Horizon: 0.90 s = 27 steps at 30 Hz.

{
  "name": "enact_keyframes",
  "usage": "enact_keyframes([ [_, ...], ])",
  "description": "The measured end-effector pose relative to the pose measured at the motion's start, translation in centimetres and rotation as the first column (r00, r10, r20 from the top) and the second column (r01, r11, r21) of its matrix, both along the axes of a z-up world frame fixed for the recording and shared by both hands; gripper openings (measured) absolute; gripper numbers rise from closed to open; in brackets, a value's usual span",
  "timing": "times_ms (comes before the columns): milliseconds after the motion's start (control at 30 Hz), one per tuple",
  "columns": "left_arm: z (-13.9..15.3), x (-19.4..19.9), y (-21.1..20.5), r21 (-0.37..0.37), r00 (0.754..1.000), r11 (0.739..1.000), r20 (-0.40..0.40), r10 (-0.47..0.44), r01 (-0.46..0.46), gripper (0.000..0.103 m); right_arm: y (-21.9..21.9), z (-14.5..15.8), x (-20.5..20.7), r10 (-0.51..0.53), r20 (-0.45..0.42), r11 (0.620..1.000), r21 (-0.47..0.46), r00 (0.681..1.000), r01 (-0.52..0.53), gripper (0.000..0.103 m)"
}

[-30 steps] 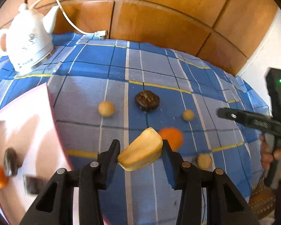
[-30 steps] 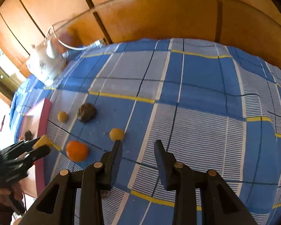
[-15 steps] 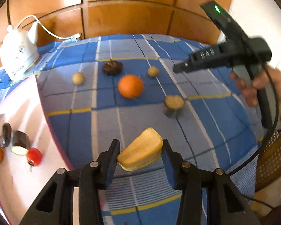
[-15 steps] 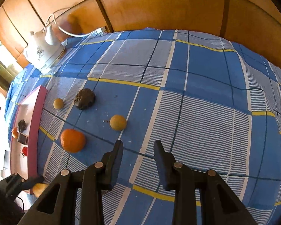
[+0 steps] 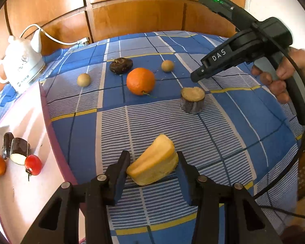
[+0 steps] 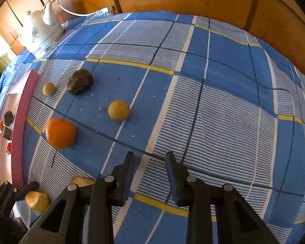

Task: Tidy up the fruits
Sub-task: 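Hold the yellow wedge in the left tool while the right tool reaches the small yellow round fruit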

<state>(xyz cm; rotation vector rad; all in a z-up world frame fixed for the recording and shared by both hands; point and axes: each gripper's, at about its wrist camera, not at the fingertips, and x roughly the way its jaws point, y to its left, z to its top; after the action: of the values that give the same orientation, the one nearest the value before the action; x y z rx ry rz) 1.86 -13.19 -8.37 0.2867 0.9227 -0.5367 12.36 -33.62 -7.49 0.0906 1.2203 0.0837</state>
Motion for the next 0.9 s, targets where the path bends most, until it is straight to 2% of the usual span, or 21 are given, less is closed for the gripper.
enact_keyframes([
  [267,-0.1,0.0,-0.1,0.013,1.0,1.0,0.014,0.0,-0.001,0.046,-0.8,-0.3,0.1,0.005,-0.009,1.0,0.021,1.0,-0.005,0.033],
  [367,-0.1,-0.2,-0.1,0.016,1.0,1.0,0.02,0.0,0.0,0.046,-0.9,-0.3,0.1,0.009,-0.004,0.999,0.045,1.0,-0.009,0.04],
  [900,-0.2,-0.2,-0.1,0.021,1.0,1.0,0.029,-0.006,0.005,0.046,1.0,-0.3,-0.1,0.04,-0.003,0.999,-0.009,0.999,-0.04,0.042],
])
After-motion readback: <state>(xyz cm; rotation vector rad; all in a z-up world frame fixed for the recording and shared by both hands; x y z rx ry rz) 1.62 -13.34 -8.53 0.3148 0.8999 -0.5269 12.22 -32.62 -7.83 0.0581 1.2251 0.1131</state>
